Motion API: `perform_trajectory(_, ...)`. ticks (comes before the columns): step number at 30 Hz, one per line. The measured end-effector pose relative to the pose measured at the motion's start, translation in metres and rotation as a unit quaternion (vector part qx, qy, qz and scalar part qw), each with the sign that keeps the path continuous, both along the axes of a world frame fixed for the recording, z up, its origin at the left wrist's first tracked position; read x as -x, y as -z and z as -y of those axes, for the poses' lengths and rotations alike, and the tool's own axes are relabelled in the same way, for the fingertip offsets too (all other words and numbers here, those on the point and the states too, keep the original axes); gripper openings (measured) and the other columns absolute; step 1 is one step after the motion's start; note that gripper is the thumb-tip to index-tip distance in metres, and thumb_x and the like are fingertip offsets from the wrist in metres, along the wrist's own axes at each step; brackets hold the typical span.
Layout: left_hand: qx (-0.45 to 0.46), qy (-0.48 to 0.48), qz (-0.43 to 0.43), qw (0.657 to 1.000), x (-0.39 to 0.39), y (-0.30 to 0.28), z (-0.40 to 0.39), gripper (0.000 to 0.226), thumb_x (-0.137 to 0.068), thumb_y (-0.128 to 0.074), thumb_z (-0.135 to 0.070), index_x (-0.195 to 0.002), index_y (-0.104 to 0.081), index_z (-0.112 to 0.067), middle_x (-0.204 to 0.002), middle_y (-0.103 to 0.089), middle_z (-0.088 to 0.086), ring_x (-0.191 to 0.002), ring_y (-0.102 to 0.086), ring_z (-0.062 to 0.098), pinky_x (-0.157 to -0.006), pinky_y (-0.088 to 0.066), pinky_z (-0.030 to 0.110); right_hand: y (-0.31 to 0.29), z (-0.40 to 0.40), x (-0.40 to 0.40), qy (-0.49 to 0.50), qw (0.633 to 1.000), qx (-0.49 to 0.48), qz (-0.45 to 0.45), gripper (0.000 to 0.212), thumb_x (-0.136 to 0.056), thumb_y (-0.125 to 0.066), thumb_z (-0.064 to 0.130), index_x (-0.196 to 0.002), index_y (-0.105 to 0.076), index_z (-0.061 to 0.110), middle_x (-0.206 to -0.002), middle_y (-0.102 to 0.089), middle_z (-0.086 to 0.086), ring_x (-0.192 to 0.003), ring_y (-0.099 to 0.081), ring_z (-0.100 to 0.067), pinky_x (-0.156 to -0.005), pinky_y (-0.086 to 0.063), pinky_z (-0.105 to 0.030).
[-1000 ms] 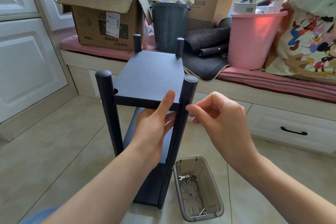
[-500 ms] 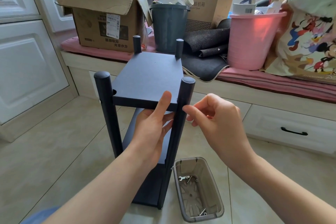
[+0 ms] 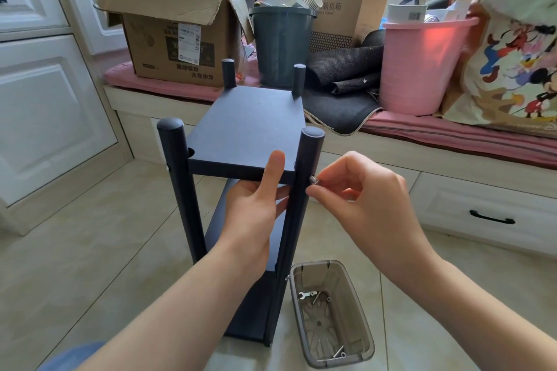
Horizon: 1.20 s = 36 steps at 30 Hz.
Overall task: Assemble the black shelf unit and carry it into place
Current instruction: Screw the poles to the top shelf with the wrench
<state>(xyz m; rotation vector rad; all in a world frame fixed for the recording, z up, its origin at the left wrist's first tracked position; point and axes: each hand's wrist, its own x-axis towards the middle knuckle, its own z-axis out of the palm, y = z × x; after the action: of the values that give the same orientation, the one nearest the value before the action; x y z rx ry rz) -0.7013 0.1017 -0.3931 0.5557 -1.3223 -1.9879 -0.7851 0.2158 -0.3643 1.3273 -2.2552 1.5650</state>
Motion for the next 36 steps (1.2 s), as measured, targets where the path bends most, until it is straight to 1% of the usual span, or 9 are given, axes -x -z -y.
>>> perform_trajectory(7, 0.013, -0.020, 0.007, 1.000, 0.0007, -0.0006, -0.0016, 0.046, -0.069, -0.063, -0.061, -0.082, -0.069, -0.017, -0.090, -0.079, 0.003, -0.092, -0.076, 0.017, -0.088, -0.053, 0.029, 0.0016, 0.0005, 0.0000, -0.006, 0.999, 0.008, 0.037, 0.010, -0.083, -0.078, 0.015, -0.082, -0.068, 0.016, -0.072, -0.071, 0.009, -0.068, -0.070, -0.007, -0.068, -0.057, -0.025)
perform_trajectory(10, 0.012, -0.017, 0.012, 1.000, 0.0000, -0.0001, 0.0007, 0.051, -0.067, -0.063, -0.064, -0.085, -0.068, -0.016, -0.094, -0.079, 0.004, -0.095, -0.075, 0.019, -0.093, -0.053, 0.031, 0.0025, 0.0030, -0.0021, -0.005, 0.998, 0.016, 0.063, 0.011, -0.084, -0.077, 0.015, -0.081, -0.067, 0.017, -0.072, -0.071, 0.007, -0.067, -0.070, -0.007, -0.068, -0.058, -0.030)
perform_trajectory(13, 0.008, -0.016, 0.005, 1.000, 0.0006, -0.0003, 0.0009, 0.045, -0.070, -0.063, -0.061, -0.085, -0.067, -0.018, -0.092, -0.079, 0.001, -0.095, -0.075, 0.017, -0.089, -0.053, 0.029, 0.0041, 0.0047, -0.0053, 0.004, 0.998, 0.020, 0.056, 0.017, -0.085, -0.076, 0.012, -0.080, -0.062, 0.020, -0.070, -0.068, 0.008, -0.067, -0.069, -0.008, -0.067, -0.057, -0.028)
perform_trajectory(16, 0.000, -0.028, 0.004, 1.000, 0.0019, 0.0001, -0.0001, 0.047, -0.068, -0.063, -0.060, -0.090, -0.066, -0.019, -0.088, -0.079, -0.006, -0.093, -0.075, 0.016, -0.090, -0.055, 0.030, 0.0047, 0.0057, -0.0083, 0.023, 1.000, 0.010, -0.009, 0.026, -0.085, -0.075, 0.008, -0.077, -0.055, 0.023, -0.071, -0.064, 0.012, -0.068, -0.065, -0.009, -0.066, -0.053, -0.024)
perform_trajectory(18, -0.005, -0.032, 0.004, 0.999, 0.0018, -0.0007, -0.0007, 0.047, -0.068, -0.063, -0.060, -0.092, -0.066, -0.020, -0.087, -0.078, -0.008, -0.092, -0.075, 0.014, -0.092, -0.055, 0.031, 0.0045, 0.0052, -0.0071, 0.027, 0.999, 0.009, -0.022, 0.018, -0.085, -0.076, 0.012, -0.080, -0.060, 0.018, -0.072, -0.066, 0.012, -0.068, -0.065, -0.009, -0.066, -0.052, -0.022)
perform_trajectory(23, 0.000, -0.034, 0.001, 0.999, 0.0006, -0.0032, -0.0028, 0.044, -0.069, -0.061, -0.060, -0.090, -0.063, -0.021, -0.074, -0.075, -0.018, -0.083, -0.075, 0.008, -0.083, -0.052, 0.026, 0.0027, 0.0035, -0.0032, -0.001, 0.998, 0.021, 0.054, 0.012, -0.086, -0.074, 0.024, -0.078, -0.068, 0.016, -0.068, -0.070, 0.009, -0.064, -0.068, -0.006, -0.066, -0.055, -0.023)
perform_trajectory(27, 0.008, -0.024, 0.001, 1.000, 0.0014, -0.0023, -0.0007, 0.043, -0.071, -0.062, -0.058, -0.091, -0.063, -0.020, -0.078, -0.076, -0.013, -0.089, -0.076, 0.013, -0.088, -0.054, 0.028, 0.0050, 0.0062, -0.0038, 0.008, 0.999, 0.015, 0.045, 0.014, -0.086, -0.074, 0.022, -0.078, -0.064, 0.017, -0.068, -0.068, 0.008, -0.066, -0.066, -0.009, -0.065, -0.054, -0.027)
perform_trajectory(32, 0.011, -0.011, 0.007, 1.000, 0.0020, 0.0002, 0.0015, 0.043, -0.074, -0.064, -0.055, -0.094, -0.069, -0.016, -0.096, -0.079, 0.001, -0.096, -0.075, 0.019, -0.094, -0.055, 0.032, 0.0045, 0.0078, -0.0051, 0.025, 1.000, 0.007, -0.011, 0.020, -0.082, -0.078, 0.010, -0.080, -0.059, 0.017, -0.072, -0.064, 0.012, -0.072, -0.062, -0.008, -0.065, -0.051, -0.020)
perform_trajectory(36, 0.009, -0.008, 0.004, 1.000, 0.0012, 0.0010, 0.0031, 0.037, -0.071, -0.066, -0.055, -0.083, -0.069, -0.020, -0.079, -0.076, -0.009, -0.090, -0.076, 0.016, -0.091, -0.055, 0.032, 0.0037, 0.0067, -0.0023, 0.004, 0.998, 0.024, 0.054, 0.013, -0.083, -0.077, 0.019, -0.079, -0.065, 0.018, -0.070, -0.069, 0.006, -0.067, -0.067, -0.011, -0.068, -0.056, -0.031)
